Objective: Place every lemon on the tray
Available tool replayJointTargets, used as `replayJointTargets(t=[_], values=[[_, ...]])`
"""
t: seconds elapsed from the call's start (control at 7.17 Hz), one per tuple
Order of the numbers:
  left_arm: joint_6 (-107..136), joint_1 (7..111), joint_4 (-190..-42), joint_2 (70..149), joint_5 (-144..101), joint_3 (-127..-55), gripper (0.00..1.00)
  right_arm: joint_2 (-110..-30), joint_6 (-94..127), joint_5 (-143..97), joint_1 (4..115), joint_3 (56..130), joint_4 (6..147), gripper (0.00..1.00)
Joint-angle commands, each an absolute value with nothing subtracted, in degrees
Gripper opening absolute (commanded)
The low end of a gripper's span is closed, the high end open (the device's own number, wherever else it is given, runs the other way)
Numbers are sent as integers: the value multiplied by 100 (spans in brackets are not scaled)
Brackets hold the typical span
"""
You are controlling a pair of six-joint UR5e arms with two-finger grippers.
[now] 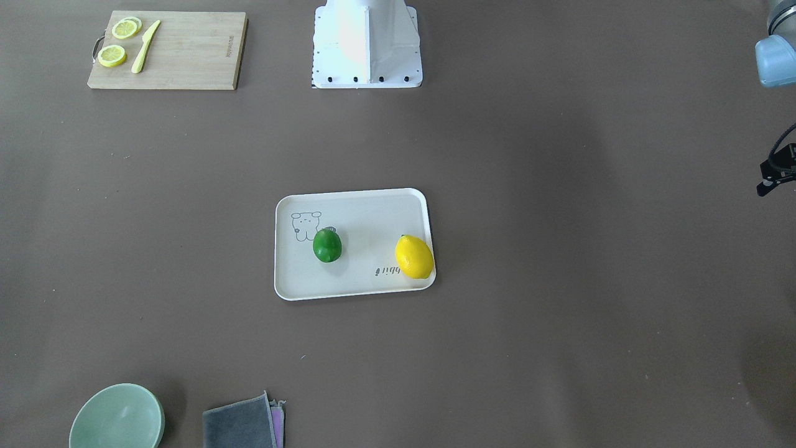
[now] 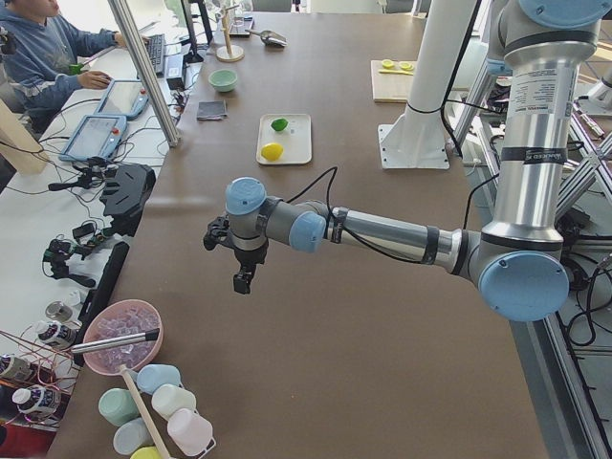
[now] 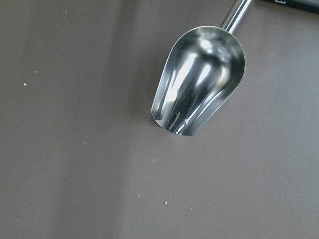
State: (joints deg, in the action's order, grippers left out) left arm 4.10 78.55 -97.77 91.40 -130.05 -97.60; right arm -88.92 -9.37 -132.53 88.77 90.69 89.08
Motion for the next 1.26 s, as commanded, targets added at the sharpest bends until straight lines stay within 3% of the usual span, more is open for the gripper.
replayJointTargets(t=[0.0, 1.12], values=[[457, 7831, -9739, 9097, -12982, -9712, 98, -8973, -958, -13436, 8886, 9062, 8921, 100], [405, 7823, -9756, 9105, -13017, -9906, 98, -9141, -984, -13403, 8886, 9061, 8912, 100]])
